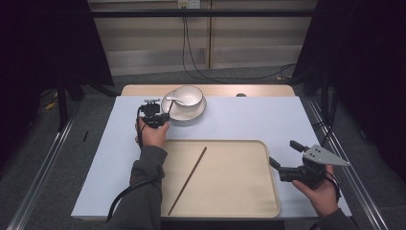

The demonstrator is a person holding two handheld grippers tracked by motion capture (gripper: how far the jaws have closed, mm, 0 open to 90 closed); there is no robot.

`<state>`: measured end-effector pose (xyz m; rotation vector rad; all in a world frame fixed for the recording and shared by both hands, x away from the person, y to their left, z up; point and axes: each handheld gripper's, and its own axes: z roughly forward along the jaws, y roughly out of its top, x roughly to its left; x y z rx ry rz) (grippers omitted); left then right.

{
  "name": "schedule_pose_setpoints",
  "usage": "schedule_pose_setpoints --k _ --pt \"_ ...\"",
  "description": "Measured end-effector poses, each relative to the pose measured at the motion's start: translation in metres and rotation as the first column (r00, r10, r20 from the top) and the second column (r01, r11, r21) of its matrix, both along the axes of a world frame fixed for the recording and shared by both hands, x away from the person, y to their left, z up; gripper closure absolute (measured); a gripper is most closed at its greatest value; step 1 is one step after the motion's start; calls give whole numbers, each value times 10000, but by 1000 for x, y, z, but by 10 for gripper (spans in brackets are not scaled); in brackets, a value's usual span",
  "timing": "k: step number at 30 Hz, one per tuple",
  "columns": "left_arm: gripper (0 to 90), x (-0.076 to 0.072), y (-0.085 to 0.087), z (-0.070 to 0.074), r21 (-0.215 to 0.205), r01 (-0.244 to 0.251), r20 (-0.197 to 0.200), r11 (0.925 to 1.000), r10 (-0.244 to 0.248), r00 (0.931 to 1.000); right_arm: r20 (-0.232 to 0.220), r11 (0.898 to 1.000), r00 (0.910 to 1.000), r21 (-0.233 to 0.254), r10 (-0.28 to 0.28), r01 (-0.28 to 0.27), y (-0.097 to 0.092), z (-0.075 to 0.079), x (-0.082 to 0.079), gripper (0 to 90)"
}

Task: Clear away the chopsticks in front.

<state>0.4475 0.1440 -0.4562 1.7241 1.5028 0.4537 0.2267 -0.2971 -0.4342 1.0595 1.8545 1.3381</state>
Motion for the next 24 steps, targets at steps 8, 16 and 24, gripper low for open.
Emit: schedule_pose_setpoints --k 8,16,24 --pt "858 -25 8 0 -154 -278 -95 9995 277 9996 -67 10000 9999 6 83 -83 0 0 0 42" --pt "858 -58 14 3 -467 -312 -38 9984 311 9995 -35 10000 10000 24 20 -20 1 -1 0 42" --pt "857 -97 22 -3 -986 -347 175 9945 366 9992 125 10000 9999 -23 36 -36 1 0 0 41"
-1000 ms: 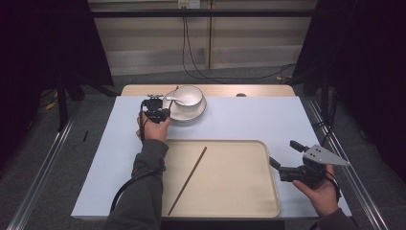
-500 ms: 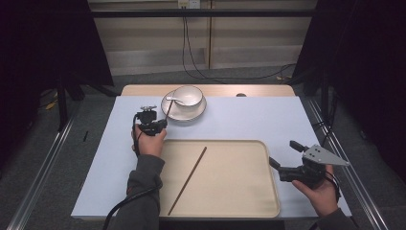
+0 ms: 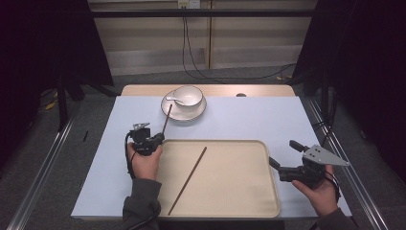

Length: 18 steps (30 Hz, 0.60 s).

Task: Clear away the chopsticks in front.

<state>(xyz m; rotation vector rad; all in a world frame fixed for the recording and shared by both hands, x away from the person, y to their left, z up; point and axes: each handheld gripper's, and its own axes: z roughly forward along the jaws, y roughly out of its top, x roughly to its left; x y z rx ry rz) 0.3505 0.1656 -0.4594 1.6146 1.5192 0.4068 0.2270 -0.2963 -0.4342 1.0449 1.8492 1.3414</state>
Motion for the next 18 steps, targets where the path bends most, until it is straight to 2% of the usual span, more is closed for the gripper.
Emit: schedule_pose_setpoints --k 5,10,15,18 --pt "857 -19 1 1 -18 163 151 9999 -163 9998 -34 10000 10000 -49 -50 50 1 0 0 41" --pt "857 -37 1 7 -377 286 507 9989 -267 9984 15 10000 10000 -39 17 -17 1 0 0 42" --pt "858 -50 1 7 -554 329 608 9979 -296 9977 -13 10000 10000 -58 22 -22 1 1 -1 42" --pt "857 -60 4 5 -826 421 668 9957 -366 9971 4 10000 10000 -85 20 -20 1 1 -1 42"
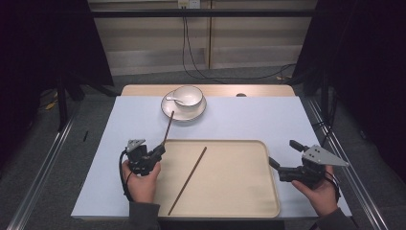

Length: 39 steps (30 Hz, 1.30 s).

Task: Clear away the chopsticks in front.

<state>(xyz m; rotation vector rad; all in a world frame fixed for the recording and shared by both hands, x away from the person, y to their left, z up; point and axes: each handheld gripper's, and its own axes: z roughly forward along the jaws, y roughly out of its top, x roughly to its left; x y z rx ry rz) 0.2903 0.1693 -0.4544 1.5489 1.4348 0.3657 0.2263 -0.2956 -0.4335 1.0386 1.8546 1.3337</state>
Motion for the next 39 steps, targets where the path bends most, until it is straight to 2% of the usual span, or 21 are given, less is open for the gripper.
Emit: schedule_pose_setpoints --k 5,8,12,15,20,28,34,39 --pt "857 -18 7 0 -94 138 163 9999 -137 9998 37 10000 10000 -51 13 -13 0 0 0 42" --pt "857 -25 10 1 -389 226 186 9990 -219 9996 94 10000 9999 -32 49 -49 0 1 0 42" --pt "857 -33 10 2 -406 315 277 9987 -304 9992 122 10000 9999 -71 25 -24 1 1 1 42" --pt "857 -38 8 4 -438 570 298 9974 -557 9980 84 9999 9999 -83 58 -57 1 0 0 43" --pt "856 -44 2 5 -174 729 186 9972 -725 9972 91 10000 9999 -78 59 -58 1 0 1 43" --pt "856 -50 -3 6 -51 1178 -75 9930 -1178 9930 134 9998 9999 -149 99 -97 1 1 2 45" --pt "857 -54 -4 4 0 1294 -212 9916 -1293 9914 148 9999 9999 -141 81 -79 1 1 1 45" --pt "856 -54 -7 2 322 1525 -411 9878 -1511 9877 133 9998 9999 -172 79 -76 0 1 1 45"
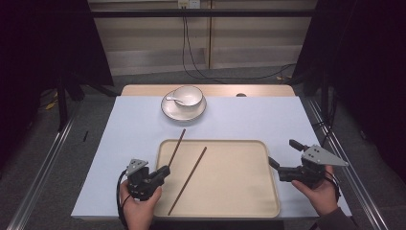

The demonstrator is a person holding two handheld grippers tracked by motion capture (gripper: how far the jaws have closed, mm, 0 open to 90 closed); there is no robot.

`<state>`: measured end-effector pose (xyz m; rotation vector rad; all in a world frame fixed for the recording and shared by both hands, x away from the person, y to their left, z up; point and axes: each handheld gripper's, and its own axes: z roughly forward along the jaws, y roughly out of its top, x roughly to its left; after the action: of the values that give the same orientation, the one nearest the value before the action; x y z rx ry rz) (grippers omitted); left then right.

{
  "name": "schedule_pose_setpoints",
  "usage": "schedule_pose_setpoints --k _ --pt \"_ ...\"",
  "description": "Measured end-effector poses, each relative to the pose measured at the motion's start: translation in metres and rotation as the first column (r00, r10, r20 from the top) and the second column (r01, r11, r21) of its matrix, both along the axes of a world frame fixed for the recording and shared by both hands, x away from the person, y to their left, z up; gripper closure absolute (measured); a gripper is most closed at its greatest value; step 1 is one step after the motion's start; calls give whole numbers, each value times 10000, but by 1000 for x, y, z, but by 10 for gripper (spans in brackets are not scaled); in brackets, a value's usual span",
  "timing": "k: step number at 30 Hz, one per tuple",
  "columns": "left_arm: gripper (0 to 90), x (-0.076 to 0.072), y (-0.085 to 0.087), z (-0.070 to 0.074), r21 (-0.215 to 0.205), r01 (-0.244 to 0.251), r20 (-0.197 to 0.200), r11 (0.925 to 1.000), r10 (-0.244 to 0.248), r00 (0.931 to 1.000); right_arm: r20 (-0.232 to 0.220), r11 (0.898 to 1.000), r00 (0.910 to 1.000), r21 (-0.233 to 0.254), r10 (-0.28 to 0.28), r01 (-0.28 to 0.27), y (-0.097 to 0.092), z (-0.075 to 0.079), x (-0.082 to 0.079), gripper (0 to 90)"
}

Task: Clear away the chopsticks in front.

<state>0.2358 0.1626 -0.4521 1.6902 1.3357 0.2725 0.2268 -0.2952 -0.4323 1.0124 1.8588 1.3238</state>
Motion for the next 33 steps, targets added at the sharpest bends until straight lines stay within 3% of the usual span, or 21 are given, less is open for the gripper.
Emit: schedule_pose_setpoints --k 3,14,26,33 --pt "856 1 -4 -3 66 176 -283 9998 -174 9994 32 10000 10000 9 51 -51 0 1 0 45" --pt "855 4 -9 -8 250 502 -563 9984 -487 9972 34 10000 10000 1 58 -58 1 1 -1 45" --pt "833 8 -14 -11 132 669 -685 9977 -658 9955 13 10000 10000 -15 58 -58 1 1 -1 45" --pt "792 9 -15 -10 23 583 -512 9983 -581 9970 30 10000 10000 5 58 -58 0 2 -1 45"
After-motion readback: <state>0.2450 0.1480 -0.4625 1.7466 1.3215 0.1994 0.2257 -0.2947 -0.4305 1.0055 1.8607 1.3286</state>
